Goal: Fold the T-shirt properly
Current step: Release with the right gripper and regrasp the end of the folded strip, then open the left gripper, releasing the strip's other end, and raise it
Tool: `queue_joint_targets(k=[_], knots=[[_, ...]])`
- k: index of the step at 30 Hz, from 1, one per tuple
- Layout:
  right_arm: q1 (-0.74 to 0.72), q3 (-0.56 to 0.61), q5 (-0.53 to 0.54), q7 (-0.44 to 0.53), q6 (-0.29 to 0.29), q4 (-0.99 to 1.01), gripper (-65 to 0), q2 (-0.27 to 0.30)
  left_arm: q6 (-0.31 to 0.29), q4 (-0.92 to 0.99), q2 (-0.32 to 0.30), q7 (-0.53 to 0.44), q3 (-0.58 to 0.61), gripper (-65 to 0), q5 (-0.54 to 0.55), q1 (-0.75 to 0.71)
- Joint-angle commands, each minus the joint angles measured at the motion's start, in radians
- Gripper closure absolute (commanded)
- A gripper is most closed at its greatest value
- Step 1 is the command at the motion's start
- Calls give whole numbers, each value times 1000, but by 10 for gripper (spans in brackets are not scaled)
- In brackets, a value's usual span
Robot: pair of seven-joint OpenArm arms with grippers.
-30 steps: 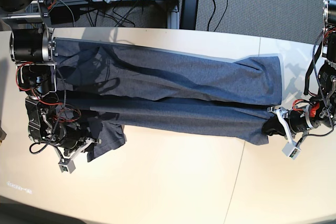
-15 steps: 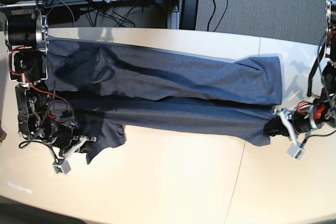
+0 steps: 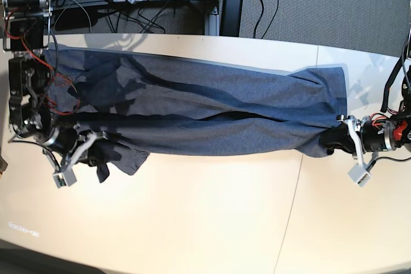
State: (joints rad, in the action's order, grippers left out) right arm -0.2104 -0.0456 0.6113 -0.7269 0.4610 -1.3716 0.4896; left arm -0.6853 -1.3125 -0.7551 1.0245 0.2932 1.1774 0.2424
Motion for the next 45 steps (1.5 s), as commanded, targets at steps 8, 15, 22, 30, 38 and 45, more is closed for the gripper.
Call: queue_joint_targets(k=[8, 15, 22, 30, 38, 45], knots=[[195, -142, 44, 12, 87, -238, 0, 31, -13, -14, -27, -2, -11, 0, 15, 20], [345, -254, 67, 12, 86, -354, 0, 31, -13, -14, -30, 41, -11, 0, 39, 19], [459, -319, 85, 12, 86, -439, 0, 30, -13, -15, -33, 136, -11, 0, 149, 11], [507, -319, 85, 12, 86, -441, 0, 22, -13, -15, -63, 159, -11, -77, 166, 6], [507, -319, 84, 12, 86, -429, 0, 22, -13, -15, -96, 240, -11, -79, 293, 1], [504, -319, 58, 0, 86, -403, -15, 18, -13, -15, -96, 222, -11, -316, 267, 0]])
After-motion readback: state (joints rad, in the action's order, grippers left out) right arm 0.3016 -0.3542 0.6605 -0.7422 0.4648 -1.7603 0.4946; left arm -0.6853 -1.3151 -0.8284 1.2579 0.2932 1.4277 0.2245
